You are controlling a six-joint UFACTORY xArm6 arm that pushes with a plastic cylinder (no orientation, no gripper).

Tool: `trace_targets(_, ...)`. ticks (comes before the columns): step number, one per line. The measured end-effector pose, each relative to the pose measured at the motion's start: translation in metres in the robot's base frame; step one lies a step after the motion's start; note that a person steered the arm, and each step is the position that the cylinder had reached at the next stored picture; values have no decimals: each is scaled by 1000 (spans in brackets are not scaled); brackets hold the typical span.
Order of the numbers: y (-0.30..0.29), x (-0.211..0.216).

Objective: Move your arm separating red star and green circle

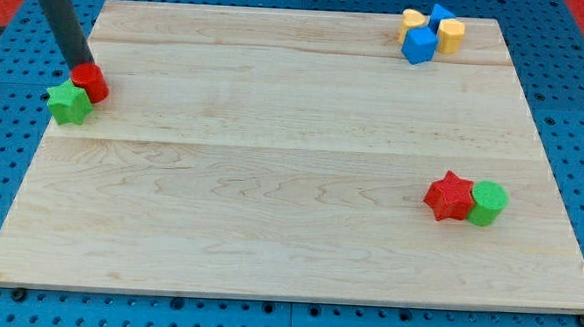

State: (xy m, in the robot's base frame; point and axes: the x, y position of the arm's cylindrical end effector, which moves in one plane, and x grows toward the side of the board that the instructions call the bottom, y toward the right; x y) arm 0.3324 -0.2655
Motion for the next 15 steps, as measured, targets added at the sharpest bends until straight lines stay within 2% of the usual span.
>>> trace_targets(3, 209, 1)
trace_targets(5, 395, 22)
trace_targets(6, 493, 54)
trace_targets(7, 560, 112)
trace_targets(8, 589, 168)
trace_targets(9, 588, 182)
trace_targets(11, 520, 178)
trace_targets(15, 327, 168)
